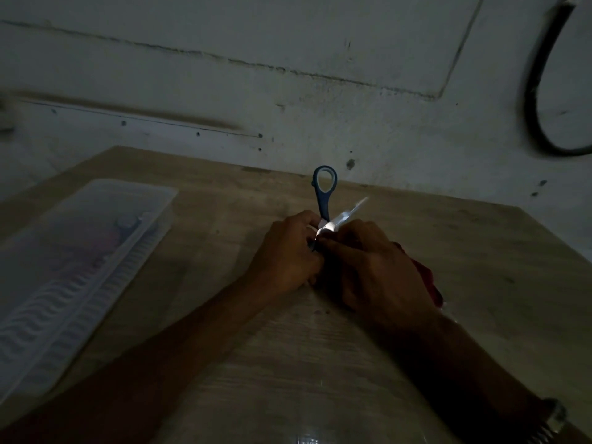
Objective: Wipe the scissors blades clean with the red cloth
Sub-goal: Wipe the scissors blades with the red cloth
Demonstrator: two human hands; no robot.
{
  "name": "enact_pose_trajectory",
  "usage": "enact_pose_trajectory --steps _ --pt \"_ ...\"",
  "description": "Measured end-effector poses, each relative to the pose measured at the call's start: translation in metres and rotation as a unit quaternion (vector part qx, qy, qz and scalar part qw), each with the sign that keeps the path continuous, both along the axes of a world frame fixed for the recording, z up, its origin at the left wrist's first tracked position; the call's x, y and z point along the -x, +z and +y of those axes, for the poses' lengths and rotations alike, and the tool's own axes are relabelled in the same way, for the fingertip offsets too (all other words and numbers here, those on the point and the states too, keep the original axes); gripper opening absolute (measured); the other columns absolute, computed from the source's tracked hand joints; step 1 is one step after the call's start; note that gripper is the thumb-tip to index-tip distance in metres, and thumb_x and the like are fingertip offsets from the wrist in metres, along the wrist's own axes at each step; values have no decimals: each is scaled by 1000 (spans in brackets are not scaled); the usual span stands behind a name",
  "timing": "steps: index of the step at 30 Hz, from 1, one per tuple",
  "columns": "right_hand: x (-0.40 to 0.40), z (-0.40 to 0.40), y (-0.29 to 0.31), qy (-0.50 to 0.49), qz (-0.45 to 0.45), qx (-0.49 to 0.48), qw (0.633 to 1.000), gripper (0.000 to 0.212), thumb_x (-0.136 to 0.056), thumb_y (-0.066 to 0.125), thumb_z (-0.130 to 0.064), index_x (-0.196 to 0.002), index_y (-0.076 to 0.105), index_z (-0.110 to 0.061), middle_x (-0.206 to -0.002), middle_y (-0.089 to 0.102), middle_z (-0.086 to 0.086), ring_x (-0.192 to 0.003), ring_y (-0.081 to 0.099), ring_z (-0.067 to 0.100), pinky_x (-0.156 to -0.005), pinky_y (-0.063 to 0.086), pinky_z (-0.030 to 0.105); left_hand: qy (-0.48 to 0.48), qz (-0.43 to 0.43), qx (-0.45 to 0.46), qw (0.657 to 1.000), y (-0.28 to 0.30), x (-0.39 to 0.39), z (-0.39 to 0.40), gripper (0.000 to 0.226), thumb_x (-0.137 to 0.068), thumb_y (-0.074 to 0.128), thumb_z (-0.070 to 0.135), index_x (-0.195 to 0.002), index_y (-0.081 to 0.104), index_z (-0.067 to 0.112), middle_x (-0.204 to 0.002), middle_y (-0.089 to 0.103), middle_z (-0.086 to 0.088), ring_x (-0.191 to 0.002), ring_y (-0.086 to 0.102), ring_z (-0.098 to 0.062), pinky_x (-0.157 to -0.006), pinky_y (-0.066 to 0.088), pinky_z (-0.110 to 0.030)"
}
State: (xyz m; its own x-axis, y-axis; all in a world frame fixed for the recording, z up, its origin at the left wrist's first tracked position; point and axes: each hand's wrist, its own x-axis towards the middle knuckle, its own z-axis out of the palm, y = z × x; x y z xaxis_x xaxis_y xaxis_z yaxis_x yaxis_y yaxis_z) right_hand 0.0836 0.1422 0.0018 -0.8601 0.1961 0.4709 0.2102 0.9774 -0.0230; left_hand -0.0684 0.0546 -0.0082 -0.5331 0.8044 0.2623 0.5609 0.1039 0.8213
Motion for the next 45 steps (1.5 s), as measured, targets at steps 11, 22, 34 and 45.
enact_pose_trajectory --steps 11,22,34,45 --pt "13 4 -8 -8 76 35 996 51 -95 69 -20 -144 61 -18 -128 57 4 -114 57 20 -79 53 27 4 -5 -18 1000 -2 -1 -1 45 -79 75 0 -117 65 21 -92 76 1 -54 64 -1 -46 51 -18" --pt "-4 3 4 -45 45 12 998 34 -91 64 -37 -120 76 -22 -112 62 1 -99 56 17 -74 55 33 4 -4 -20 1000 -1 0 0 31 -81 82 8 -101 62 21 -88 74 6 -53 69 -4 -44 52 -19" --pt "-9 25 6 -23 99 61 993 49 -89 47 -36 -124 77 -18 -113 68 7 -93 67 25 -70 56 36 -9 -26 -33 999 1 -2 -1 34 -79 86 20 -102 61 22 -88 76 4 -48 69 -12 -42 55 -26" --pt "-5 24 0 31 80 152 985 51 -84 45 -34 -120 79 -21 -104 69 0 -89 66 17 -74 59 37 -15 -29 -16 999 2 -2 0 34 -82 84 16 -108 61 19 -89 75 4 -47 68 -9 -41 51 -21"
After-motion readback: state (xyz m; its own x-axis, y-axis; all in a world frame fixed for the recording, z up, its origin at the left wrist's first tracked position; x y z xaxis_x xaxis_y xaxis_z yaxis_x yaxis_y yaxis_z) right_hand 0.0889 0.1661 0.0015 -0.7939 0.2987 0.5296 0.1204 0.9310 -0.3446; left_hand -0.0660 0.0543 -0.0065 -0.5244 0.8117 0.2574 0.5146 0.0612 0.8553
